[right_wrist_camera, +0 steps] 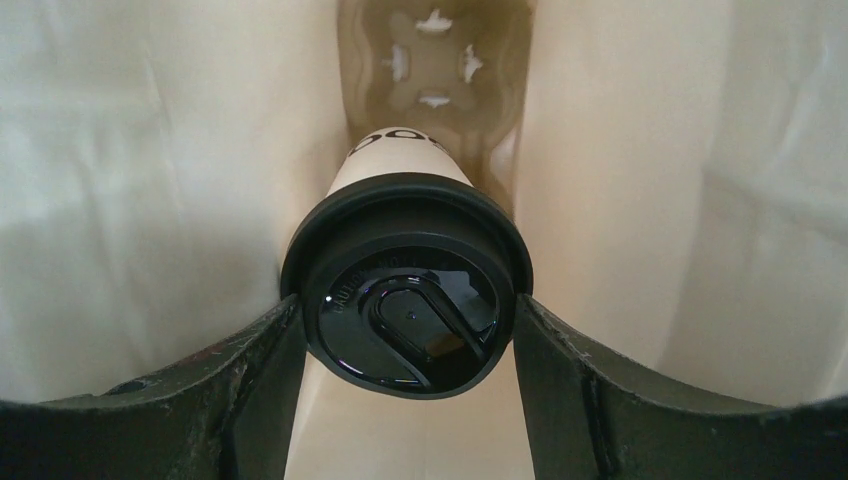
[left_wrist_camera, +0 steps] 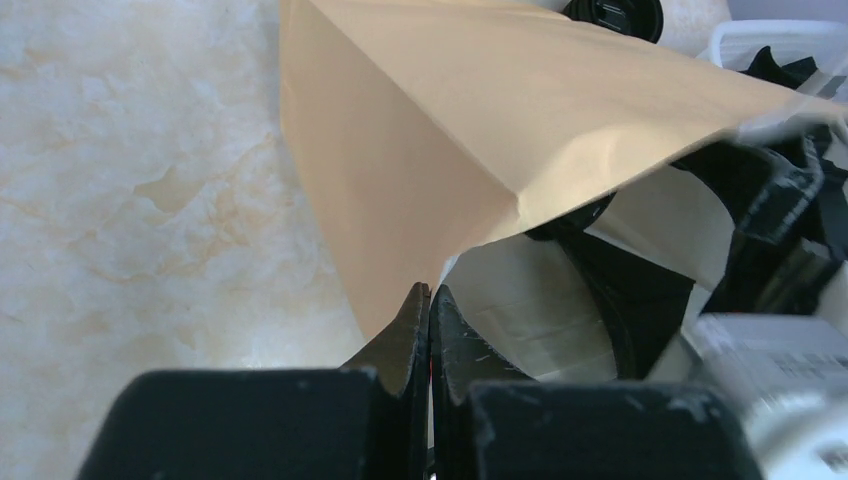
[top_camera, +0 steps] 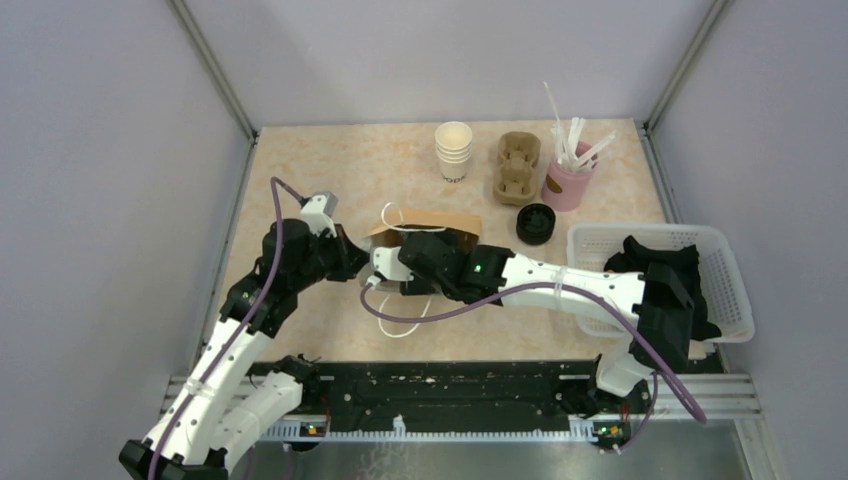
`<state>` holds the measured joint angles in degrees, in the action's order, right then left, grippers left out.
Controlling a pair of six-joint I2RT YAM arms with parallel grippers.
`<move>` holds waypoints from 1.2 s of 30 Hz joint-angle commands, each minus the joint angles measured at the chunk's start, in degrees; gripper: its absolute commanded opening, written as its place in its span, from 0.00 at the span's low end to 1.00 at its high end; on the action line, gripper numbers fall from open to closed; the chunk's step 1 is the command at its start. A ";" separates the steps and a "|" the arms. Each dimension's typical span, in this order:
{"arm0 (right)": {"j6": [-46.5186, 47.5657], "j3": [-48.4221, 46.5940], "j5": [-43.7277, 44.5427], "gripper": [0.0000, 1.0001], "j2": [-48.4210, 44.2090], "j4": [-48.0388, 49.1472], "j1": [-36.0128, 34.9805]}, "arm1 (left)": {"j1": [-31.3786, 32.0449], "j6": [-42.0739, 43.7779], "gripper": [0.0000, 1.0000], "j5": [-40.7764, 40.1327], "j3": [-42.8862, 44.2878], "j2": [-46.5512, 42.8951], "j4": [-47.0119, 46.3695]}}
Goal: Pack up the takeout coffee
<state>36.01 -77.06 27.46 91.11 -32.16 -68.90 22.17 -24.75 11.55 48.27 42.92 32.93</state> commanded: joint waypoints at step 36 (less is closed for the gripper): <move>8.74 5.20 -5.14 0.15 -0.36 12.77 11.77 | 0.07 0.65 0.00 3.88 2.72 2.56 0.90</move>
<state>43.99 -72.64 22.79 90.80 -24.95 -57.98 22.17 -26.15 17.12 47.72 44.97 31.81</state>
